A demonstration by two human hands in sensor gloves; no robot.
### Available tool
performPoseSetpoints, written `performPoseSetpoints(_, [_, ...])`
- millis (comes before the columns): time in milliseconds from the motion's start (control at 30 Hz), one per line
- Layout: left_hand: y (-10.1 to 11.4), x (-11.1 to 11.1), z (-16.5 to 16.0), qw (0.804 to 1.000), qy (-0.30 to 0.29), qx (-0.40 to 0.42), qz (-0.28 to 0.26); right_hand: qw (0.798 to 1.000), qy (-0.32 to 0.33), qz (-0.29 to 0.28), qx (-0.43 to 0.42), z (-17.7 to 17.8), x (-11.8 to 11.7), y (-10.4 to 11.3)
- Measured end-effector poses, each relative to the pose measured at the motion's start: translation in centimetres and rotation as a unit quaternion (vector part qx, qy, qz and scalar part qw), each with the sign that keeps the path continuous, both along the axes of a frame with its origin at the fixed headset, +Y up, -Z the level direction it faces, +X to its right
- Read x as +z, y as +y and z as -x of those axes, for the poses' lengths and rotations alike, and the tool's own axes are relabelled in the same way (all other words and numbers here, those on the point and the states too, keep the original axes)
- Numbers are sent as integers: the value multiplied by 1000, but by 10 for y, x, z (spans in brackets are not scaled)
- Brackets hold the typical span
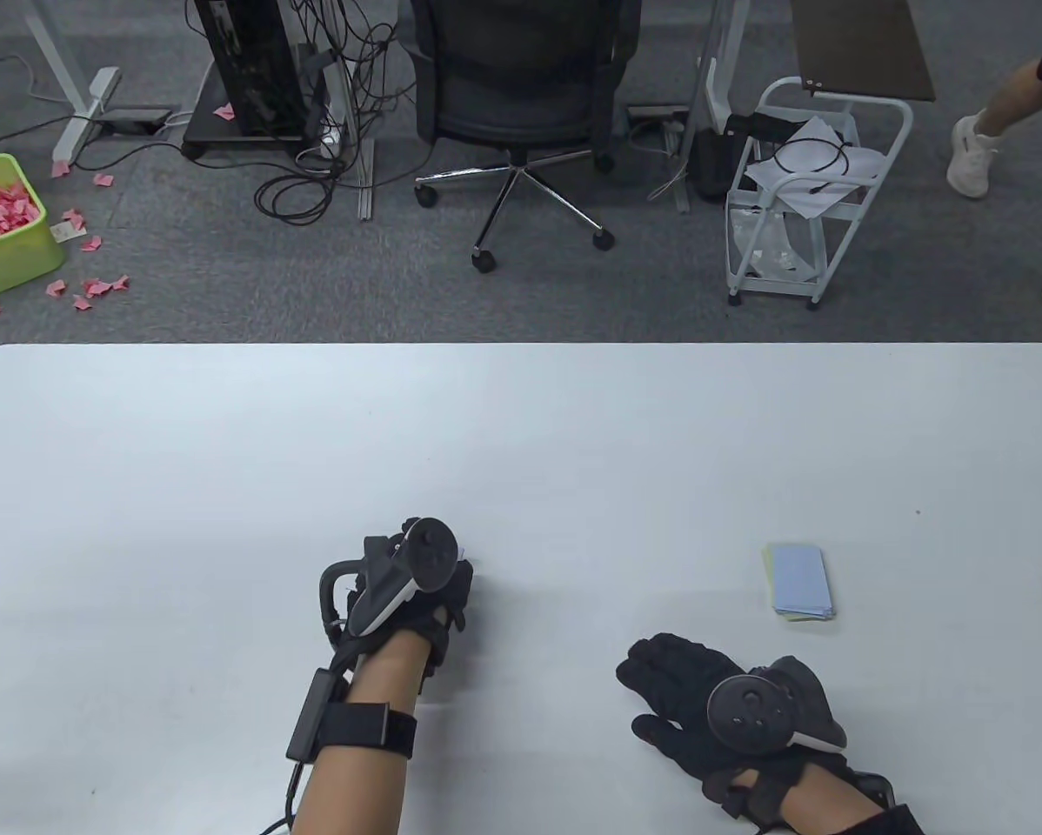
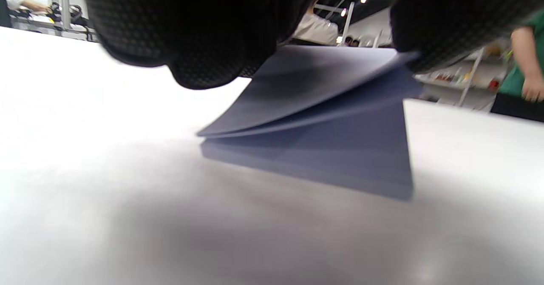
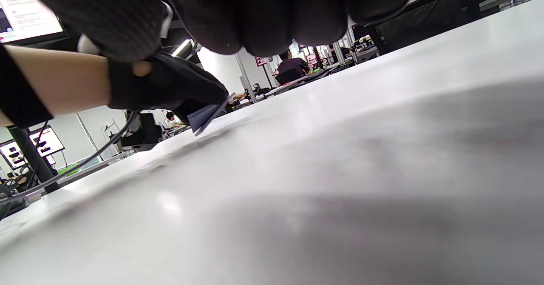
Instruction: Tear off the sticky note
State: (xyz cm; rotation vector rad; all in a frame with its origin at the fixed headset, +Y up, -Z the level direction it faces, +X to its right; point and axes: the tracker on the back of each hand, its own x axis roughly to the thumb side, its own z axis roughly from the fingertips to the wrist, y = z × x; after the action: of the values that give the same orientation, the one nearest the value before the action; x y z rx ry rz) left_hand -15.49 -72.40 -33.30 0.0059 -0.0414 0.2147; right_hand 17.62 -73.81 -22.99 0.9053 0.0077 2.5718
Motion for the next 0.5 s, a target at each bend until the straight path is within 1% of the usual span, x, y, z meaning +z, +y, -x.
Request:
performPoseSetpoints(100, [9, 26, -6, 997, -18, 42, -57, 1000, 1, -1, 4, 1, 1, 1])
performPoseSetpoints(133, [12, 36, -10, 996, -29, 44, -75, 1000, -1, -7, 14, 1, 1, 2])
performPoseSetpoints(200, [16, 50, -19, 992, -57, 45, -105, 1000, -4, -2, 7, 0, 0, 2])
performPoseSetpoints(300, [20, 66, -33, 986, -88, 57, -132, 1000, -12, 14, -3, -3, -3, -1])
performPoseSetpoints(367, [23, 78, -45, 979, -122, 64, -153, 999, -22, 28, -15, -6, -7, -4])
performPoseSetpoints(400, [25, 81, -48, 976, -133, 61, -159, 999, -26, 34, -19, -7, -8, -5])
performPoseSetpoints(500, [32, 95, -60, 962, -182, 38, -198, 997, -44, 50, -28, -11, -11, -7])
